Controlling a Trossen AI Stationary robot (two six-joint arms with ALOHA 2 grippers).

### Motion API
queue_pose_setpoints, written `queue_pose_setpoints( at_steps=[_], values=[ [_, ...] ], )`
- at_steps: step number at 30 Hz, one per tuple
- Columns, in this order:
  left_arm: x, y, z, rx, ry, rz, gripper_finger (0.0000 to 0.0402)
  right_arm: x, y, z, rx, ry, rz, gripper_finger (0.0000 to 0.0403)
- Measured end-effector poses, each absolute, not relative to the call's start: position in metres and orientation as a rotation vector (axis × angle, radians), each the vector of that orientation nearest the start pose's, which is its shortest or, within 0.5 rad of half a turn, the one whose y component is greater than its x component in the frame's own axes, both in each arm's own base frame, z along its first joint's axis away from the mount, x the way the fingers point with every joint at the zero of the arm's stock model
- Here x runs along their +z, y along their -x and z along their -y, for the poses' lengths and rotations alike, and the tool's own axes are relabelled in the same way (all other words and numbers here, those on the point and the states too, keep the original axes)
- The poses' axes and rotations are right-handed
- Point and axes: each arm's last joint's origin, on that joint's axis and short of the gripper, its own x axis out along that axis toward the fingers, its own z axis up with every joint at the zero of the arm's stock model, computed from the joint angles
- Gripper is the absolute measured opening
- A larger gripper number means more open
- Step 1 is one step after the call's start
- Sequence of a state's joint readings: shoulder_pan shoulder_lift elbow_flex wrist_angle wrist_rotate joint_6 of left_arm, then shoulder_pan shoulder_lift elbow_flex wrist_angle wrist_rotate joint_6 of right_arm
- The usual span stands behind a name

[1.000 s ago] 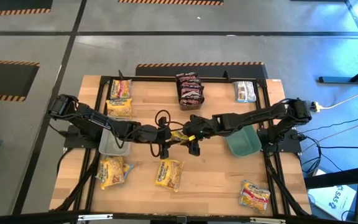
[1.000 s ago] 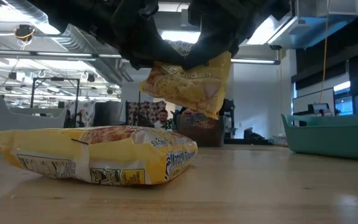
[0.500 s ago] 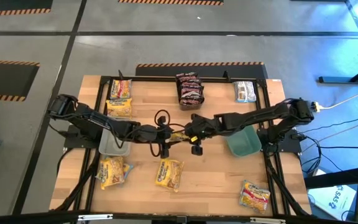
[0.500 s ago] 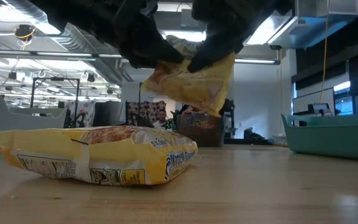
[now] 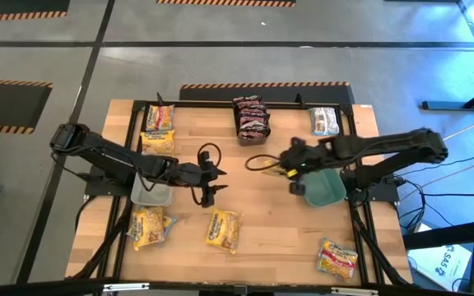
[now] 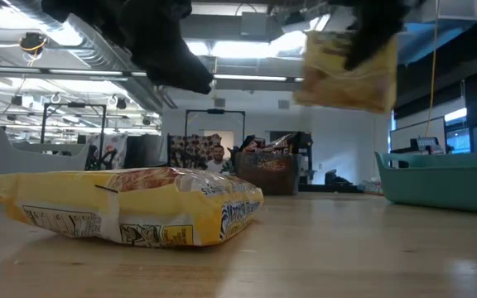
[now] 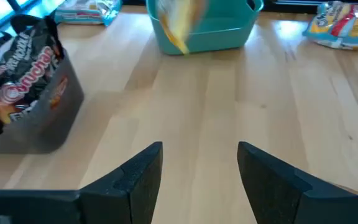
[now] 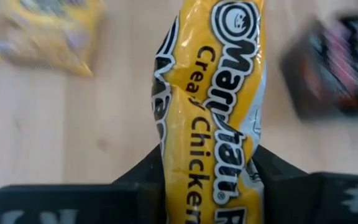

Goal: Sort Maruchan noodles
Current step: Put the yellow noodle pack into the blue bin

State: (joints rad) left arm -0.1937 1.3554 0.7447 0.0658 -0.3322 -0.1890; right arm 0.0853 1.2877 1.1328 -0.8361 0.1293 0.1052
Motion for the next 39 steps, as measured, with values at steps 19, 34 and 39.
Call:
queue_pose_setpoints(
  at_steps=[19, 34, 39],
  values=[
    [0.212, -0.279, 0.05, 0.174, 0.051, -0.539, 0.0202, 0.249, -0.18, -0.008, -0.245, 0.094, -1.473, 0.0102],
    [0.213, -0.279, 0.052, 0.164, 0.051, -0.532, 0.0202, 0.207, -0.189, 0.04, -0.21, -0.05, -1.331, 0.0102],
    [0.213, -0.279, 0.052, 0.164, 0.05, -0.532, 0.0202, 0.198, -0.185, 0.055, -0.236, -0.068, -1.309, 0.0103]
  ],
)
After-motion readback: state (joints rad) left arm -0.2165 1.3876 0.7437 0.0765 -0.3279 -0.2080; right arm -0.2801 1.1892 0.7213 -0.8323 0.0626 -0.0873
